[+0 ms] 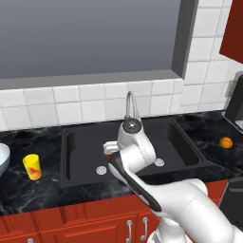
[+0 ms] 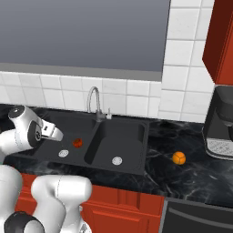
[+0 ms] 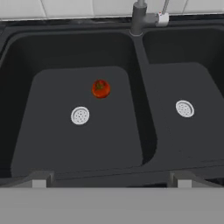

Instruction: Remove the tomato and orange from the sink. Then move the bowl and cup from the counter to the sink for washing.

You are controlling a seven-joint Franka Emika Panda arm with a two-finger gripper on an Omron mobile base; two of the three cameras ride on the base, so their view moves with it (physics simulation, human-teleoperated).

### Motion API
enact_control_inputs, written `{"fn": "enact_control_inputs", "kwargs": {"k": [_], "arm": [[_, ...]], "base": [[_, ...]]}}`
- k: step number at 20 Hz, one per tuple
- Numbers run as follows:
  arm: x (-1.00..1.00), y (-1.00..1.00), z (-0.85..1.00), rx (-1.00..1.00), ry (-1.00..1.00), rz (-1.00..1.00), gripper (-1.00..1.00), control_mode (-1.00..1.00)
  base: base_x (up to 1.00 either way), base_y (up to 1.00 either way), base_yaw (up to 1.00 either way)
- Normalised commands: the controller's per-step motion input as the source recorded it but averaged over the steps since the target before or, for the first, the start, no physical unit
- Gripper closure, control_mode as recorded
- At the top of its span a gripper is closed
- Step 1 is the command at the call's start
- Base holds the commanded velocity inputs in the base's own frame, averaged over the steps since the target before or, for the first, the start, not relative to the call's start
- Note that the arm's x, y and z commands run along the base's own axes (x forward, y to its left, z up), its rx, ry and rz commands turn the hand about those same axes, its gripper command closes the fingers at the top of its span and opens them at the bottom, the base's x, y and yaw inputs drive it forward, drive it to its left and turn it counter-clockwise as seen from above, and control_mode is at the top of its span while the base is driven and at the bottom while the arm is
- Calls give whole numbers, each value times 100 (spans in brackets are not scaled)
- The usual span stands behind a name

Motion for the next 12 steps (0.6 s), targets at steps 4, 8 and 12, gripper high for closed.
{"fn": "enact_control_inputs", "kwargs": {"k": [4, 8, 12], "arm": [[23, 8, 0, 0, 0, 0, -100, -100], [21, 1, 0, 0, 0, -2, -100, -100], [21, 0, 0, 0, 0, -1, -100, -100]], "base": [[0, 0, 0], [0, 0, 0], [0, 0, 0]]}}
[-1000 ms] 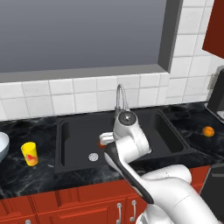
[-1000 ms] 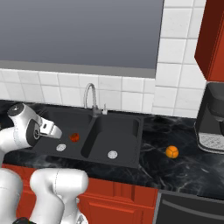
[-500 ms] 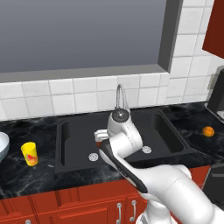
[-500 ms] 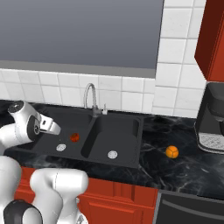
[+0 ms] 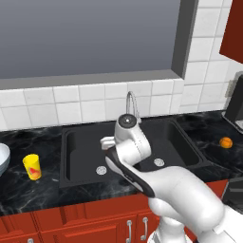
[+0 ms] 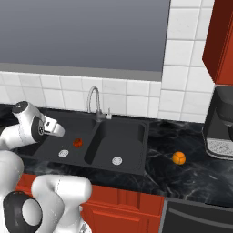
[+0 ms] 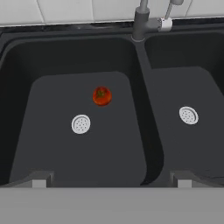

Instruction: Remove the tomato and orange from the sink. Then move the bowl and cup from the counter to the sink for washing.

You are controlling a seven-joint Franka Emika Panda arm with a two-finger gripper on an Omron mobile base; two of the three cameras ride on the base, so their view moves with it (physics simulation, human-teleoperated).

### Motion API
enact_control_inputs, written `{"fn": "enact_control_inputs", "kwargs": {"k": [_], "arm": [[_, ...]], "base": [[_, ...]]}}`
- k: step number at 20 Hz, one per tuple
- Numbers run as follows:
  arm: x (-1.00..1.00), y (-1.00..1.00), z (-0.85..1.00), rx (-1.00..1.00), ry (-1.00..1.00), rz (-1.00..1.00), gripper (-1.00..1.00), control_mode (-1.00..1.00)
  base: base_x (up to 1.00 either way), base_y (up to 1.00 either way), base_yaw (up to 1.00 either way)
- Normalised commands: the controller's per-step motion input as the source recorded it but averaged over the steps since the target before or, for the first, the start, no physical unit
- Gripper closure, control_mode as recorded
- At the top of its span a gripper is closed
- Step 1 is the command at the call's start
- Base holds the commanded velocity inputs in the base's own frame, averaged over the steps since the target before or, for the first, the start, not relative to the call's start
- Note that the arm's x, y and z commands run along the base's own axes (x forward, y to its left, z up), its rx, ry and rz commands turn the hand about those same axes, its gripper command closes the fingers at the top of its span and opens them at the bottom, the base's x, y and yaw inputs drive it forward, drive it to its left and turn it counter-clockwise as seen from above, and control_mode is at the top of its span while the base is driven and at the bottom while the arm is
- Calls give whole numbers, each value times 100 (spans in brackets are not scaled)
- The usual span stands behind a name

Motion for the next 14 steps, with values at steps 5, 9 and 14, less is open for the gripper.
{"fn": "enact_control_inputs", "kwargs": {"k": [5, 9, 14], "arm": [[19, 1, 0, 1, 0, -6, -100, -100], [18, 1, -1, 1, 0, -11, -100, -100], [19, 4, -2, 0, 0, -14, -100, -100]], "base": [[0, 0, 0], [0, 0, 0], [0, 0, 0]]}}
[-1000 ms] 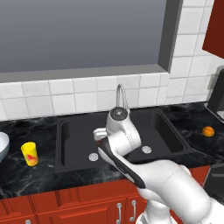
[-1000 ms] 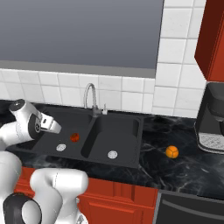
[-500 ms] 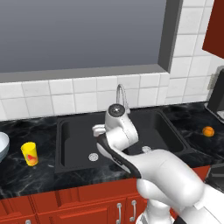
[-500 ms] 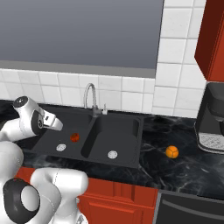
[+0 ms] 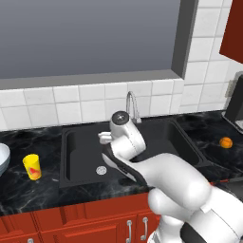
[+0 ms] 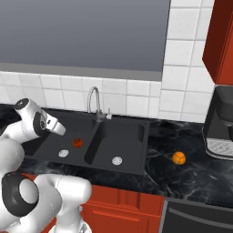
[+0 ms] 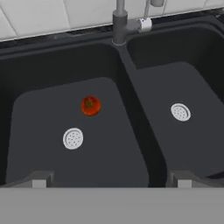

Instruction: Remove the tomato and orange from the sink. Then move the bowl and cup from the counter to the sink for washing.

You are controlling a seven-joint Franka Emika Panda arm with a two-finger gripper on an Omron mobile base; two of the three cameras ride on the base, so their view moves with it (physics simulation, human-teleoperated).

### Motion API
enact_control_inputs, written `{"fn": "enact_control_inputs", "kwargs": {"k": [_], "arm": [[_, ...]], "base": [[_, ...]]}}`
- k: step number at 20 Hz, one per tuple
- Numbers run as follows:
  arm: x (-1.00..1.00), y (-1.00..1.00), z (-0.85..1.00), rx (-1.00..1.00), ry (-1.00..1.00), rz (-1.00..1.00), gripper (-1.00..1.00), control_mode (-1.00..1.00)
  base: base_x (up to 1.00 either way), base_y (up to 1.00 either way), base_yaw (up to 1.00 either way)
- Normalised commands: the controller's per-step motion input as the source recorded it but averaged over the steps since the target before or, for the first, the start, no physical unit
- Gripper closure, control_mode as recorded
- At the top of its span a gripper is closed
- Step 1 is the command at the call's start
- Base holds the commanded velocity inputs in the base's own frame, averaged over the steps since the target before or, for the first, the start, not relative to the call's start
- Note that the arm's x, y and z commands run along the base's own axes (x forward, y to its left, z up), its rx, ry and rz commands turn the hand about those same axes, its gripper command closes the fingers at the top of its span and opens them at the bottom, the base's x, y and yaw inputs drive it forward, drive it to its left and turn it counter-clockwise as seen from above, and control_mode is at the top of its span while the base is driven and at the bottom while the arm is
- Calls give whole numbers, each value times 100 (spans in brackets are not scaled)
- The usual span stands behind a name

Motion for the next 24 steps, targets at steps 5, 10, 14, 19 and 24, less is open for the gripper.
{"fn": "enact_control_inputs", "kwargs": {"k": [5, 10, 14, 19, 24], "arm": [[21, 1, 0, 6, 0, -9, -100, -100], [18, 2, -3, 9, 3, -3, -100, -100], [15, 5, -8, 12, 3, -1, -100, -100], [10, 7, -10, 6, 0, 0, -100, -100], [12, 6, -6, 1, 0, 0, -100, -100]], "base": [[0, 0, 0], [0, 0, 0], [0, 0, 0], [0, 0, 0], [0, 0, 0]]}}
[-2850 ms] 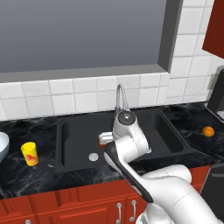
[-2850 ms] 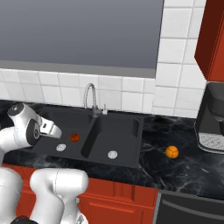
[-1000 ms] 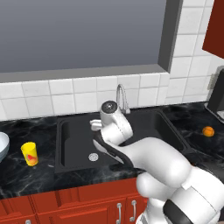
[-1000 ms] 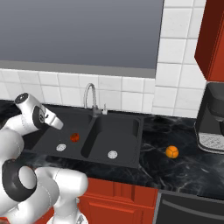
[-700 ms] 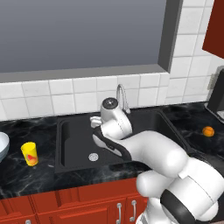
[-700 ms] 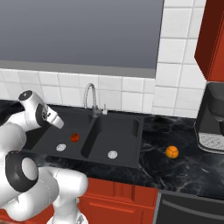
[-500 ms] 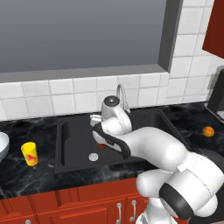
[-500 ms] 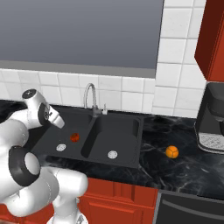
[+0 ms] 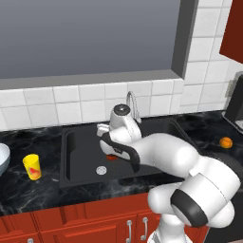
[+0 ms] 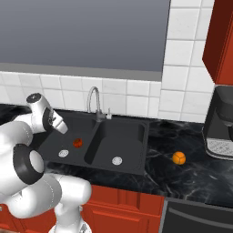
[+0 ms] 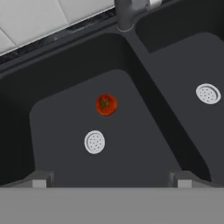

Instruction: Remove the tomato and orange from the sink. Then move the bowl and cup from the counter to the sink for washing.

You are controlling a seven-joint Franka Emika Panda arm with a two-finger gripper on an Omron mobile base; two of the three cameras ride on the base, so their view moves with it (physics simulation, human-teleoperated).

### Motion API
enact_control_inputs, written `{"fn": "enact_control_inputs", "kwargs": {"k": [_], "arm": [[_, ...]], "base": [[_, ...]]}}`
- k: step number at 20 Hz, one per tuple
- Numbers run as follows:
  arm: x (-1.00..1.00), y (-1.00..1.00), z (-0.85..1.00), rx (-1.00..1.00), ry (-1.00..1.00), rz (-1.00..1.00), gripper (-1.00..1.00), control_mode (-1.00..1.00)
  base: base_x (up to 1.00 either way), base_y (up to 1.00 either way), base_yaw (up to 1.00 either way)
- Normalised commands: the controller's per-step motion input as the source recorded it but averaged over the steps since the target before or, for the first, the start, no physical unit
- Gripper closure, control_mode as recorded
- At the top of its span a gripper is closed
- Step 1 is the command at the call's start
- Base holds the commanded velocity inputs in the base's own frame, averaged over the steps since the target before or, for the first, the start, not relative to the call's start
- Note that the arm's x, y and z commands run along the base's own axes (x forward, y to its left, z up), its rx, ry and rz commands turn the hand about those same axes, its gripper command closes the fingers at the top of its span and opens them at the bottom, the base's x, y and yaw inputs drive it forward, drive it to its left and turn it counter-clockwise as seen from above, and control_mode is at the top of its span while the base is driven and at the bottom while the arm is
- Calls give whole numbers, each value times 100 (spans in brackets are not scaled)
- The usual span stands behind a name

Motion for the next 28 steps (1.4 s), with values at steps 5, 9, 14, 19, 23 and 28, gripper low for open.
{"fn": "enact_control_inputs", "kwargs": {"k": [5, 9, 14, 19, 23, 28], "arm": [[14, 3, -2, 0, 0, -4, -100, -100], [17, 0, 0, 0, 0, -6, -100, -100], [15, 0, 0, 0, 0, -5, -100, -100], [14, 7, -5, 0, 0, -5, -100, -100], [13, 8, -7, 0, 0, -4, -100, -100], [11, 5, -7, 0, -2, -2, -100, -100]], "base": [[0, 0, 0], [0, 0, 0], [0, 0, 0], [0, 0, 0], [0, 0, 0], [0, 0, 0]]}}
